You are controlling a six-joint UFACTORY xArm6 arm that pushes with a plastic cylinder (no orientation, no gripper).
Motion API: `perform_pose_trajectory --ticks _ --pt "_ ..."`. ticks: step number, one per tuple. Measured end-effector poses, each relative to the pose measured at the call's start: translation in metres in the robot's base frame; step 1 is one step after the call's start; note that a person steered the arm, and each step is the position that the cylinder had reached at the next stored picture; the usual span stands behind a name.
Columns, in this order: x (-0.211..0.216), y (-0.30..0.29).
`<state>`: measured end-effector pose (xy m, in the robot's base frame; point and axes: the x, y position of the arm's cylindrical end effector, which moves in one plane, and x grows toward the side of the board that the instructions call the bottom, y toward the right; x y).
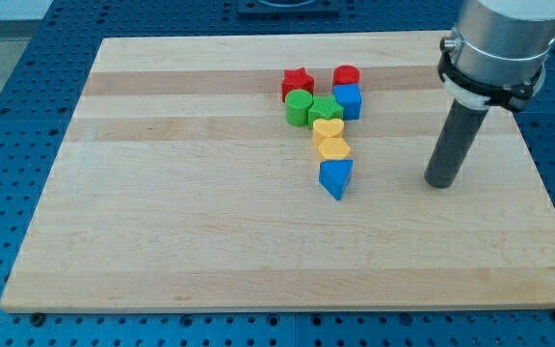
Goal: Move red circle to the top center
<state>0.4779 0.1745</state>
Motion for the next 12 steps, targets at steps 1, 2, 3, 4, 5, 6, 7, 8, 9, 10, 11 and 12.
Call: perform_pose_trajectory --ticks 1,2,3,4,5,6,7,8,9,10,11,12 --pt "-0.008 0.0" --pt "-0.048 0.0" --pt "-0.094 -0.001" --pt "-0.135 -0.004" --pt "-0.157 -0.028" --pt "-0.158 -0.079" --pt "-0.158 -0.116" --pt "-0.159 -0.127" --pt "-0.169 -0.142" --pt "-0.18 -0.17" --pt "-0.186 -0.181" --pt "-0.193 -0.176"
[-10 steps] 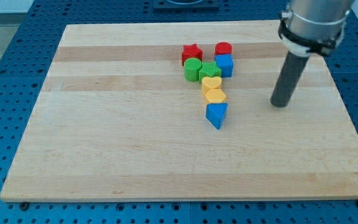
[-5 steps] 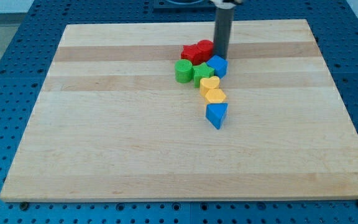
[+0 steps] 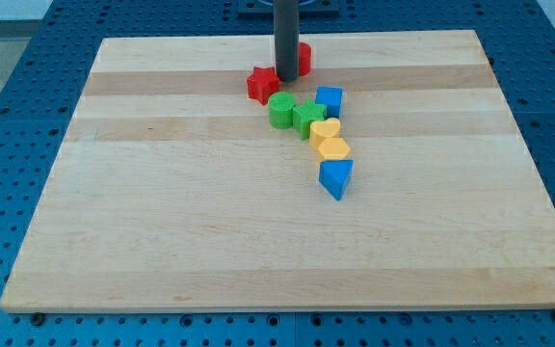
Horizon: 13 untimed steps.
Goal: Move red circle to the top center
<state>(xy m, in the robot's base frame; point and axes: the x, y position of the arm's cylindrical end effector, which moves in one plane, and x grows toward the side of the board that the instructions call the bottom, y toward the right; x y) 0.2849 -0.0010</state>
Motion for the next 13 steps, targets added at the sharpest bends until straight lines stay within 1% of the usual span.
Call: perform_pose_trajectory --ticks 3,4,6,7,8,9,10,11,13 --pt "-0.018 0.031" --pt "-0.018 0.047" --pt "-0.018 0.052" --pt "-0.014 0.052" --pt "-0.004 0.065" --pt "-0.011 0.089" --pt "-0.039 0.1" --pt "-0.059 0.096" --pt "-0.059 0.035"
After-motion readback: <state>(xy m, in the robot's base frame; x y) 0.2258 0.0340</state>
